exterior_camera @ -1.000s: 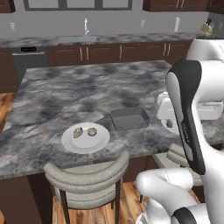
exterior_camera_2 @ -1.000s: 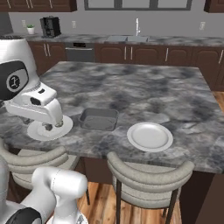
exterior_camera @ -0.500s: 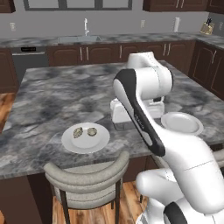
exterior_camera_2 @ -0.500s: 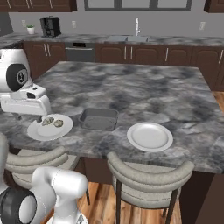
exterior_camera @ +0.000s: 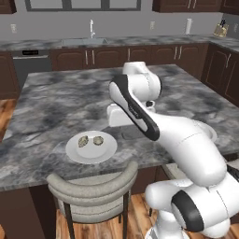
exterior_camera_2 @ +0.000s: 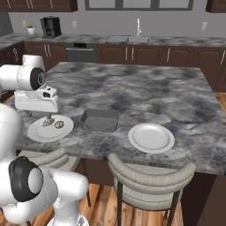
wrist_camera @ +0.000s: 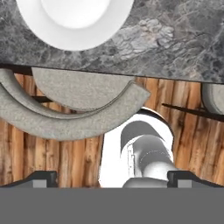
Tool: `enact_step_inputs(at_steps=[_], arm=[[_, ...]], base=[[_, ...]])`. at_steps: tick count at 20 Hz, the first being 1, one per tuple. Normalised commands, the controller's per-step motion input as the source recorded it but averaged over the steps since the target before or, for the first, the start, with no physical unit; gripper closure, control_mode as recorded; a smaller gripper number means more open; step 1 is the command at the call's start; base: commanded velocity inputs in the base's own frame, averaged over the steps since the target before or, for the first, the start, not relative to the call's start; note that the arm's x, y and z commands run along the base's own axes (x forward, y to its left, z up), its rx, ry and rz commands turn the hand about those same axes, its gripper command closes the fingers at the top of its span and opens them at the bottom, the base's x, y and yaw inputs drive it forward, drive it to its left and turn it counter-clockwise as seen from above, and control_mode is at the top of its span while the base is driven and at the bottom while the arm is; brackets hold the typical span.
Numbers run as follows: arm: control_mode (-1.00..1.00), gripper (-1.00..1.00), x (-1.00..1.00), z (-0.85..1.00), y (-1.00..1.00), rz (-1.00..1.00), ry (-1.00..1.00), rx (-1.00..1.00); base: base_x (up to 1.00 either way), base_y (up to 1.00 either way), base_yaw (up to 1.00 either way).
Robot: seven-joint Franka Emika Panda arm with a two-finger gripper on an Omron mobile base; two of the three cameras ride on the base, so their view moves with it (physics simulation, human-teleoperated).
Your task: Place two dumplings into each of the tupperware containers and then place the containers in the fridge.
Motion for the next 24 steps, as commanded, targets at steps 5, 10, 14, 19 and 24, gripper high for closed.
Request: enact_step_inputs(at_steps=[5, 10, 14, 19, 24], arm=[[-1.00, -1.00, 0.29, -0.48, 0.27, 0.08, 0.07, 0.00], [-1.00, -1.00, 0.20, -0.55, 0.13, 0.11, -0.08, 0.02], [-1.00, -1.00, 0.01, -0.39, 0.00, 0.09, -0.32, 0.10], [-1.00, -1.00, 0.13, -0.32, 0.03, 0.01, -0.22, 0.16], [-1.00, -1.00, 0.48, -0.02, 0.28, 0.00, 0.00, -0.04]], base=[[0.00, 0.00, 0.00], [0.00, 0.00, 0.00], [0.00, 0.00, 0.00], [0.00, 0.00, 0.00], [0.00, 0.00, 0.00]])
